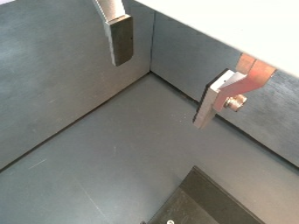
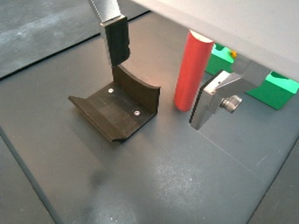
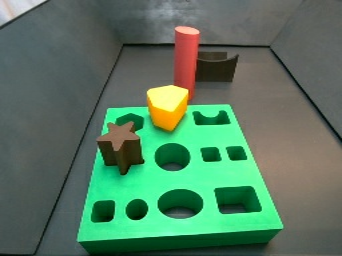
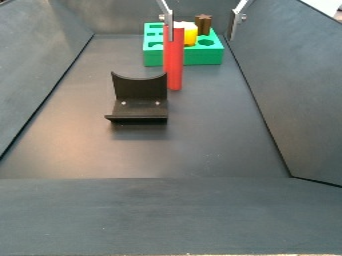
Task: Pick up the oval object. Move up. Move to above the board. Insert the oval object.
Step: Pick up the oval object.
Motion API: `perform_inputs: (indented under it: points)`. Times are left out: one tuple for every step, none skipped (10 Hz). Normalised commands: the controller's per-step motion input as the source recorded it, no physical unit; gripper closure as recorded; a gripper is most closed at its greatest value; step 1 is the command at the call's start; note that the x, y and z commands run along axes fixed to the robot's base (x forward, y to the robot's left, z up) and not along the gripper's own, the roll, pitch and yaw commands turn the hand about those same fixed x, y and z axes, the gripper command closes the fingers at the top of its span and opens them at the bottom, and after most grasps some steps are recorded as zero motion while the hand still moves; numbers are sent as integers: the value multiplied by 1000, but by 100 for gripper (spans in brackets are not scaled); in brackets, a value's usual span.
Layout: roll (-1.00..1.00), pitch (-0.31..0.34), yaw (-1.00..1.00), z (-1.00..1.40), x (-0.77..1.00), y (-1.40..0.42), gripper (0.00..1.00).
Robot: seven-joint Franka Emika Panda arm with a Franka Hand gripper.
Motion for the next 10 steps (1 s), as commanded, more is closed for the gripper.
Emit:
perform_inputs:
  points:
    - [27, 0, 0, 0, 0, -137, 0]
    - [-89, -179, -540, 0, -6, -157, 0]
    - [-87, -51, -957, -34, 0, -97, 0]
    - [-89, -79, -997, -71, 0, -31, 0]
    - [-90, -87, -997, -66, 0, -34, 0]
    - [-104, -70, -951, -31, 0, -100, 0]
    - [-47, -77, -709, -191, 174, -283, 0]
    - [-17, -133, -546, -371, 154, -460, 0]
    - [-17, -83, -414, -423, 297, -500, 0]
    - [-81, 0, -469, -240, 406, -357, 0]
